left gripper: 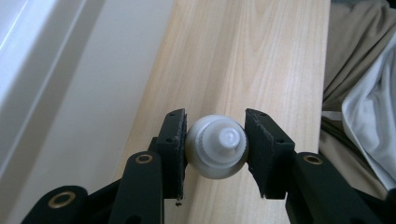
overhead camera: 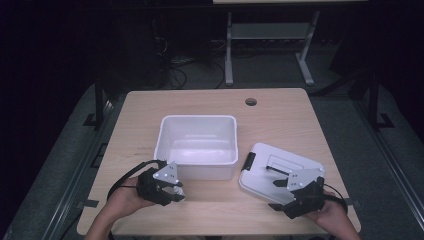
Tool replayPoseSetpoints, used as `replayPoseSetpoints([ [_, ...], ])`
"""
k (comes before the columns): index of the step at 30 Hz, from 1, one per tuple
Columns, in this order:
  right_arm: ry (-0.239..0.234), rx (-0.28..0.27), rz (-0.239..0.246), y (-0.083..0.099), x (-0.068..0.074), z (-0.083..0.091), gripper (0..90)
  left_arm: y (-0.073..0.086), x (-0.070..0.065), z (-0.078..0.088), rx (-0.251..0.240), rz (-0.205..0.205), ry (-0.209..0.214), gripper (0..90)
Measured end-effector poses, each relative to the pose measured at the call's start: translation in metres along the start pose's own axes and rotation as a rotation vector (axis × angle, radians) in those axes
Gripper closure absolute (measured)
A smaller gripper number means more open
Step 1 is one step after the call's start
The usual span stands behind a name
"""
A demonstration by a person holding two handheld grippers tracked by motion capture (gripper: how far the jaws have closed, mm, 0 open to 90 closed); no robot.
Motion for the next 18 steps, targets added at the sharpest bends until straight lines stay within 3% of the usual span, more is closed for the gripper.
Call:
replayPoseSetpoints([
  [18,-0.004,0.003,-0.002,0.0,0.0,-0.002,27.3,-0.007,0.001,0.028,0.006,0.002,-0.015,60.1],
])
Point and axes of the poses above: each handheld gripper's, and its own axes: z roughly backward along the jaws, y roughly out of its underside, x roughly to its left, the point moved 3 cm from there along -z, roughly forward along the jaws, and after that the axes turned 13 degrees about -x, right-handed, at the moved point
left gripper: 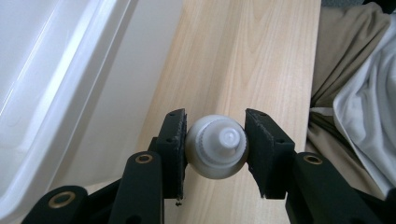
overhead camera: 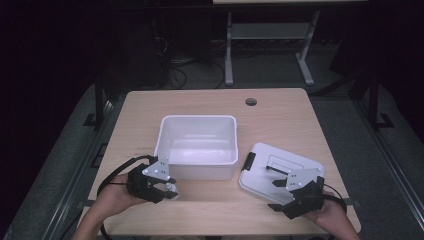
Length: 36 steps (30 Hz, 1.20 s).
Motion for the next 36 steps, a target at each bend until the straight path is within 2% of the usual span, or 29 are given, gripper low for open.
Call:
replayPoseSetpoints([
  [3,0.0,0.002,-0.004,0.0,0.0,0.0,27.2,0.0,0.0,0.003,0.009,-0.008,0.002,60.1],
  [19,-0.004,0.0,-0.004,-0.002,0.0,-0.003,26.0,-0.005,0.001,0.022,-0.012,0.004,-0.016,60.0],
  [36,-0.007,0.001,-0.005,-0.002,0.0,-0.005,25.1,-0.021,0.004,0.034,-0.017,-0.01,-0.012,60.0],
])
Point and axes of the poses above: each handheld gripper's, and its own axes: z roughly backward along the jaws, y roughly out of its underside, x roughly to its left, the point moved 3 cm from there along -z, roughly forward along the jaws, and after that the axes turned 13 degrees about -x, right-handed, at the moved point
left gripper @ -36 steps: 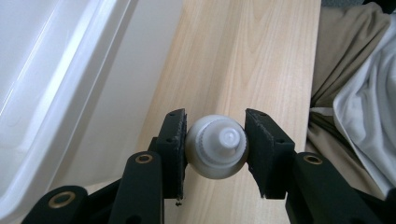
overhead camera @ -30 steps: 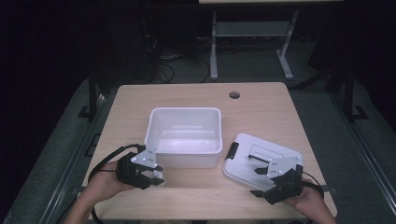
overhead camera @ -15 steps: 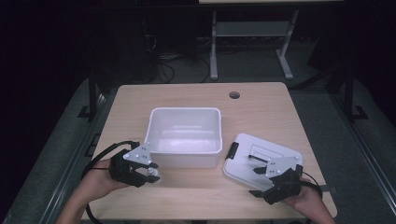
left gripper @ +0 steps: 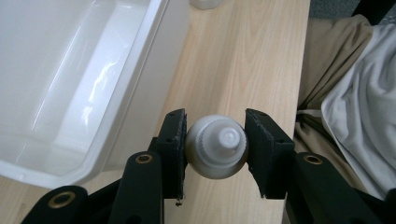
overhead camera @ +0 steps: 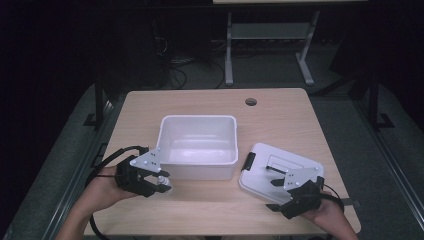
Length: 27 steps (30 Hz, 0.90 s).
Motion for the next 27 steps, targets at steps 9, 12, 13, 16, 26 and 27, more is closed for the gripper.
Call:
replayPoseSetpoints([
  [9,-0.004,-0.007,0.002,-0.001,0.0,0.0,25.1,-0.007,0.005,0.01,-0.014,-0.001,-0.005,60.0],
  [12,-0.003,-0.007,0.002,-0.001,0.0,0.0,25.1,-0.009,0.007,0.013,-0.018,-0.005,-0.007,60.0],
  [13,-0.004,-0.007,-0.001,-0.001,0.0,0.0,25.1,-0.009,0.007,0.014,-0.023,0.0,-0.009,60.0],
  [16,-0.008,-0.012,0.0,-0.002,0.001,0.0,25.1,-0.012,0.011,0.016,-0.03,0.003,-0.014,60.0],
  [26,-0.008,-0.021,0.005,-0.003,0.001,0.003,25.1,-0.022,0.022,0.027,-0.039,0.015,-0.034,60.1],
  [27,-0.006,-0.022,0.006,-0.003,0.001,0.003,25.1,-0.024,0.023,0.028,-0.043,0.013,-0.037,60.1],
])
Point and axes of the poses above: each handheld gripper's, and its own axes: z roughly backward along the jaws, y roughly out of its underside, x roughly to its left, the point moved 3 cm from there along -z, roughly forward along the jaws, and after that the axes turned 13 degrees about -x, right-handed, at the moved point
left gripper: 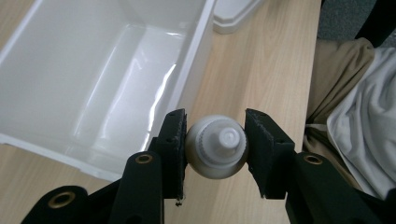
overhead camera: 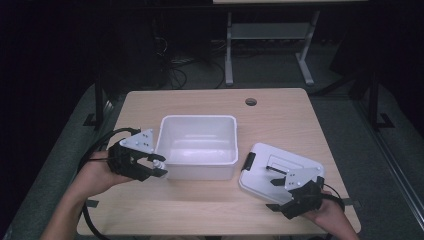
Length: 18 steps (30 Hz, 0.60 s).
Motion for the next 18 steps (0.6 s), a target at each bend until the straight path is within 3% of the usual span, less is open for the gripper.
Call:
replayPoseSetpoints([
  [18,0.011,-0.014,0.011,-0.003,0.001,0.006,25.1,-0.018,0.019,0.008,0.0,0.003,-0.026,60.0],
])
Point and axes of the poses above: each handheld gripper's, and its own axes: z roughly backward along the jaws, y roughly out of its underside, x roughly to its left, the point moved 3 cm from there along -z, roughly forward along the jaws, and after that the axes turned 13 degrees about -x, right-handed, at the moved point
